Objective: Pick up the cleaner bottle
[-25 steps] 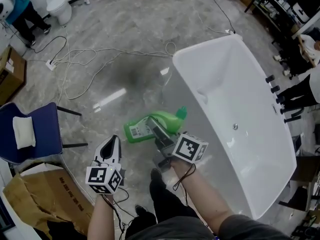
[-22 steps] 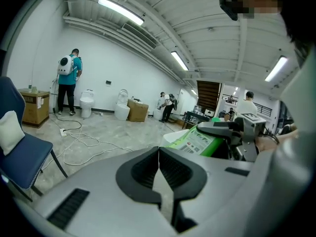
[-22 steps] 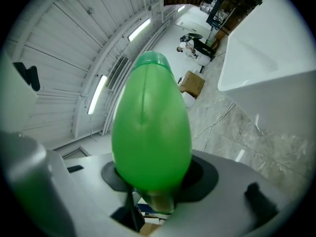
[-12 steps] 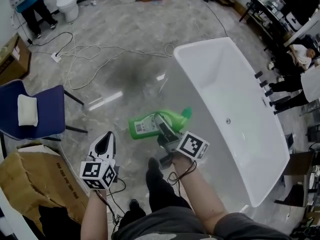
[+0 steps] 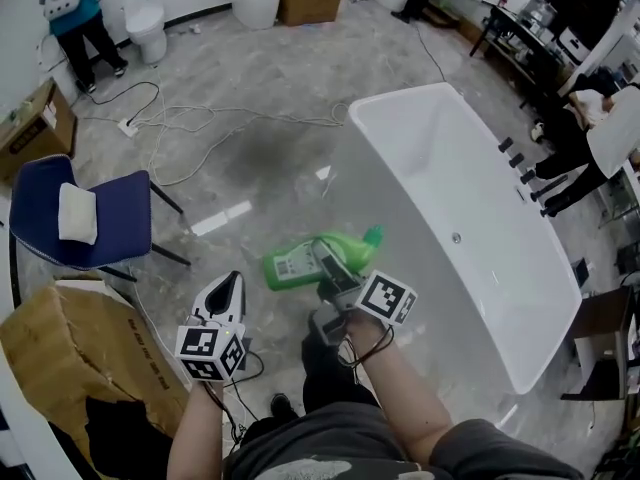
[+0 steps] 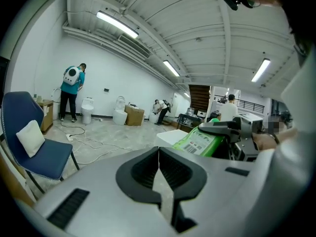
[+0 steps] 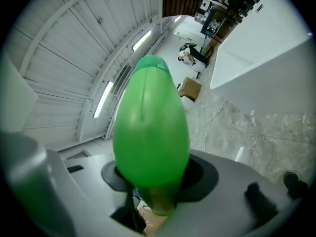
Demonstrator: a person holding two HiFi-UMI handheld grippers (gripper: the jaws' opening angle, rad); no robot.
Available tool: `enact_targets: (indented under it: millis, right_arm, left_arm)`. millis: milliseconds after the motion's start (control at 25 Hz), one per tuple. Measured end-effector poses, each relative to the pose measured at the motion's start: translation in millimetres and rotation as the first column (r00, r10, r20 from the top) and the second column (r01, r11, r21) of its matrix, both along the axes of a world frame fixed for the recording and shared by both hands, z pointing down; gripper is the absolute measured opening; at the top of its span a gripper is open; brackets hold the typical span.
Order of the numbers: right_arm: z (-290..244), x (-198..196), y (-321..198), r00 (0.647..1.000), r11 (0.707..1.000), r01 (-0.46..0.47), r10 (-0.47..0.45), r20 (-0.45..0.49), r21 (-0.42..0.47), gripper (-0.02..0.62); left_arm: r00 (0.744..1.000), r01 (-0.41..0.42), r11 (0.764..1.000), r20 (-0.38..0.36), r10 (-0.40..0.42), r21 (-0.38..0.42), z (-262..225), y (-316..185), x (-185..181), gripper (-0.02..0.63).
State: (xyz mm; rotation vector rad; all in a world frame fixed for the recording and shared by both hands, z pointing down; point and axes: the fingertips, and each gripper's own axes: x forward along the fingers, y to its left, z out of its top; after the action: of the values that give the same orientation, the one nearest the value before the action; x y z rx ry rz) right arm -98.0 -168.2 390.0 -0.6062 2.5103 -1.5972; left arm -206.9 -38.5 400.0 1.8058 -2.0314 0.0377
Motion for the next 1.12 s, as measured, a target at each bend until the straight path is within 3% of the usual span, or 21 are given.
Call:
enact_targets:
  millis: [560, 840, 1120]
  right_arm:
    - [-6, 37, 119, 0.993, 0.993, -0.109, 0.112, 0.047, -0.054, 0.193]
    - [-9, 74, 151, 0.982, 0.981, -0.183, 0.185, 0.033, -0.064, 0.193]
    - [-20, 95, 170, 0.981, 0.980, -0.192, 0.194, 0.034, -0.043, 0.193]
  left_arm:
    - [0.995, -0.100, 0.995, 0.033, 0.099, 0.023, -22, 104, 23, 0.015]
    - [0.990, -0.137, 0.990, 0.029, 0.136, 0.030, -26, 132, 38, 0.015]
    - [0.986, -0.164, 0.985, 0.032, 0.163, 0.046, -34, 148, 55, 0.015]
